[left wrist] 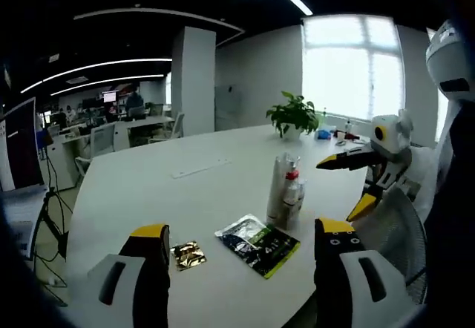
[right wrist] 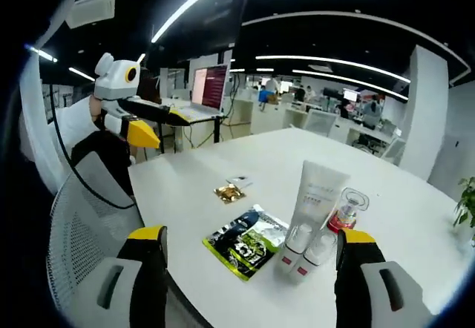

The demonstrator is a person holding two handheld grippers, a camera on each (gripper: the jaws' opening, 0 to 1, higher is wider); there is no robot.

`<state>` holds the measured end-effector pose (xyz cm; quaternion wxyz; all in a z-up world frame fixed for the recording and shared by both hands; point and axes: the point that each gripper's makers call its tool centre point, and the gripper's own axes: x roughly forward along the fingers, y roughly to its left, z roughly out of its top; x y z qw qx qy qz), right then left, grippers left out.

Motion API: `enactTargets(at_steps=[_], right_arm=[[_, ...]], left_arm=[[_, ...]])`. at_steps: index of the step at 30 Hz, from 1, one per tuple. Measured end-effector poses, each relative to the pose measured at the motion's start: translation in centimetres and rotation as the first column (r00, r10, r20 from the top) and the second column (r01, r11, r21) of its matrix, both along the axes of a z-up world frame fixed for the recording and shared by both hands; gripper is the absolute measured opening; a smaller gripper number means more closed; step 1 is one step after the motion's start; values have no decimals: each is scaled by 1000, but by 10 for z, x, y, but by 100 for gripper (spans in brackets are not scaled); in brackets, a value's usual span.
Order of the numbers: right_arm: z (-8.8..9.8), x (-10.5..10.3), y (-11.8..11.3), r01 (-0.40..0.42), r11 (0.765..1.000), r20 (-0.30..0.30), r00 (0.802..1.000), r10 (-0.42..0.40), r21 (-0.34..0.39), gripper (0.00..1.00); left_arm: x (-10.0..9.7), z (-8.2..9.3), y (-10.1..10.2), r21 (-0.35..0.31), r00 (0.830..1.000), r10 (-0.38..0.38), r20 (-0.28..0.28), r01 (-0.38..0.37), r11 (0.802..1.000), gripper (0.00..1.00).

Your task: Arrange the skincare products in the storage area until every visible bottle or jar stands upright without overlapping.

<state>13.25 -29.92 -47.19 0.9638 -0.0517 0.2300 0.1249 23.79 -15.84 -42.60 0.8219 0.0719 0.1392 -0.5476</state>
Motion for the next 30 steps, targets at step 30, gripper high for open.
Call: enactTargets(at_steps=[30], right_arm=[[-17,-1,-13,96,995,-14,995,-95,5,100]], left_arm=[[-13,-21,7,11,996,21,-82,-21,1000,98]])
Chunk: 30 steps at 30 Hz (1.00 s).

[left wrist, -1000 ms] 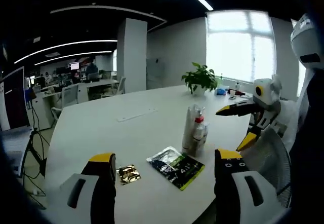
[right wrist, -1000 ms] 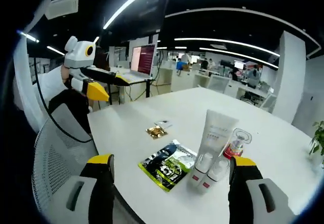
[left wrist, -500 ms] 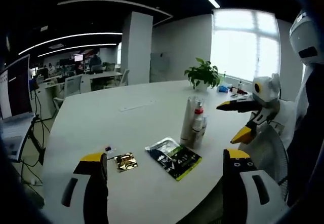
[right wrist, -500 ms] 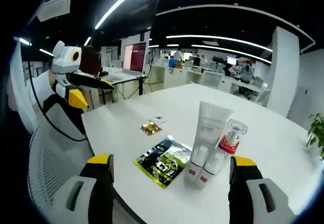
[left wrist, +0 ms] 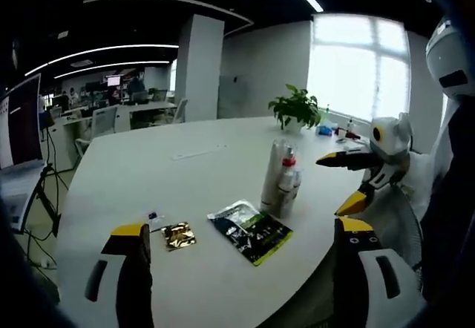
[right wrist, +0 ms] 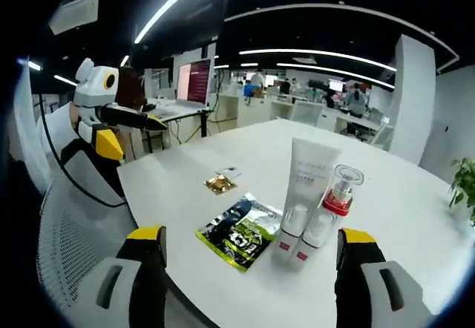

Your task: Arrange the skincare products in the storage area until every visible bottle or jar stands upright without overlapping.

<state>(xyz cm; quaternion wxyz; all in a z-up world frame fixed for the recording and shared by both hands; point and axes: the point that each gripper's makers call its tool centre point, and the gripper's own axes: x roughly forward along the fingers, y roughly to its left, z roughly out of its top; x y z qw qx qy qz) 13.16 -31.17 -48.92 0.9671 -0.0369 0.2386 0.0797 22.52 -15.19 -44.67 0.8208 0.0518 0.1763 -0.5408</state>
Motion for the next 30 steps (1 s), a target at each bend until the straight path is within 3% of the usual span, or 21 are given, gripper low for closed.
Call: enactTargets(at_steps=[11,22,25,28,30], right_arm=[[-4,0,1,-27,999,-10,1000,27,-25,100],[-5,6,11,-41,999,26,999,41,-14,100],[-4,8,12,-42,999,32,999,42,4,100],[-4,8,13,-46,999,34,998,46,1,100],[-4,8,14,-51,999,33,998,51,-5,100]], left_arm=[[-4,-6,-1,13,1000,-11,-20,12,1000,99],[12,-28,3,65,999,28,-35,-25,998,99],[23,-30,3,70,998,52,-32,-49,996,92],[40,-25,0,23,994,106,-39,-105,994,87],[54,-28,-1,34,993,114,-8,-114,993,85]])
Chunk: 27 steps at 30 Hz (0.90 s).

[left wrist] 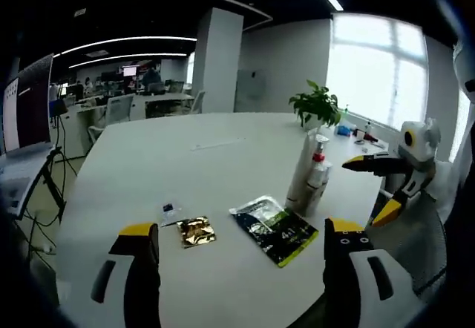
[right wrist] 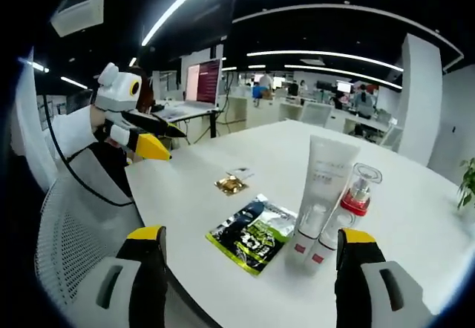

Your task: Arrange the skincare products in the storage area until every visible bottle or jar stands upright without overlapping.

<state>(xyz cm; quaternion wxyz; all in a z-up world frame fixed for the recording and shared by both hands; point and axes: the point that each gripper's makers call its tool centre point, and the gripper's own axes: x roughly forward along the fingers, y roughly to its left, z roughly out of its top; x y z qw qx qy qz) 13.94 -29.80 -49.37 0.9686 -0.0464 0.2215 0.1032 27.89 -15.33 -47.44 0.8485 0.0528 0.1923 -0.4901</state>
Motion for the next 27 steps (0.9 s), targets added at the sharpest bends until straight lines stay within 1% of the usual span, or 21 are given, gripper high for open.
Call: enactTargets(at_steps=[1,3,5,7,9,11,14,15,18,21,24,27], right_arm=[[0,0,1,-2,1000,0,1000,2,3,100],[2,1,3,-3,1000,8,1000,3,18,100],[3,1,4,-5,1000,11,1000,5,27,100],[4,1,5,-8,1000,15,1000,8,19,100],[5,0,6,-7,1000,18,1000,7,21,100],[4,0,6,-7,1000,16,1000,7,23,100],[3,-1,7,-12,1000,9,1000,12,18,100],[3,-1,8,-13,1000,7,1000,13,18,100],[3,0,8,-15,1000,5,1000,15,15,100],[3,1,9,-21,1000,4,1000,21,12,100],[4,1,10,-25,1000,8,1000,25,12,100],[4,1,11,-25,1000,10,1000,25,11,100]], left_arm=[[5,0,-1,9,1000,11,13,-11,1000,83],[13,-2,-7,20,1000,4,26,-5,1000,78],[19,-6,-13,24,1000,0,14,0,1000,76],[26,-15,-19,39,1000,-5,3,5,999,75],[31,-25,-23,66,1000,-4,-3,4,998,71],[35,-31,-26,76,1000,2,-17,-1,997,67],[41,-42,-33,82,998,16,-58,-11,997,65],[43,-45,-35,95,998,24,-66,-18,995,64],[50,-53,-39,125,998,22,-54,-15,992,60],[61,-69,-40,165,997,39,-67,-28,986,58],[70,-80,-43,191,996,55,-76,-39,981,55],[75,-92,-47,224,995,64,-74,-46,973,57]])
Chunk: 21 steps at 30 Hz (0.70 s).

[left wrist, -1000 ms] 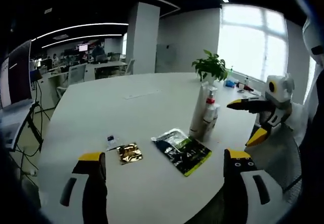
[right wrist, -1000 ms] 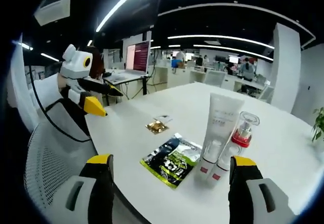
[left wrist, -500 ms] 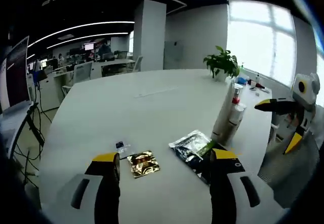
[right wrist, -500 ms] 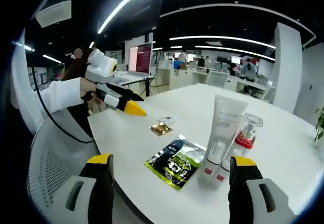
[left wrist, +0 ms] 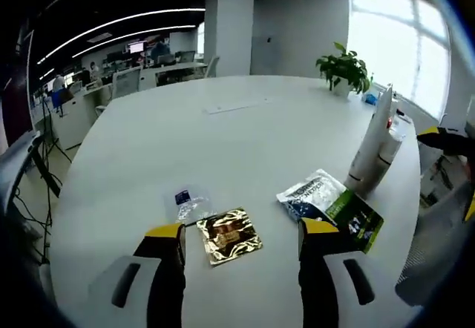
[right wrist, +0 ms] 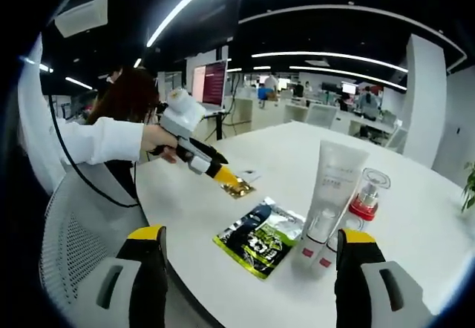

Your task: Arrange the skincare products in the storage area until every visible bottle or jar stands upright without overlapping.

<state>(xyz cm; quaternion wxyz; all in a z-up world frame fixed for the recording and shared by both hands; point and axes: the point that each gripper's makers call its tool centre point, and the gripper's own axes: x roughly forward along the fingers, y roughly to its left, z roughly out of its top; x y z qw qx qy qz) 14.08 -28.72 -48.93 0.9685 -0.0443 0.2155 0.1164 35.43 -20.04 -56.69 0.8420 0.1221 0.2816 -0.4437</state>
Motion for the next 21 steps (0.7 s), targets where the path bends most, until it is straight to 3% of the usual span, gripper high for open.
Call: enactTargets(at_steps=[8,12,16,21], right_arm=[[0,-2,3,-3,1000,0,1000,3,-3,99],[0,-3,5,-12,1000,-1,1000,12,-2,96],[0,-2,8,-24,1000,6,1000,24,0,93],[1,-1,15,-62,998,11,998,62,-27,90]], left_arm=[[7,-30,-4,82,1000,17,-4,-16,996,59],[11,-46,-1,122,1000,17,-4,-16,992,56],[10,-50,1,137,1000,9,-3,-9,991,53],[12,-50,0,109,1000,21,3,-21,994,43]])
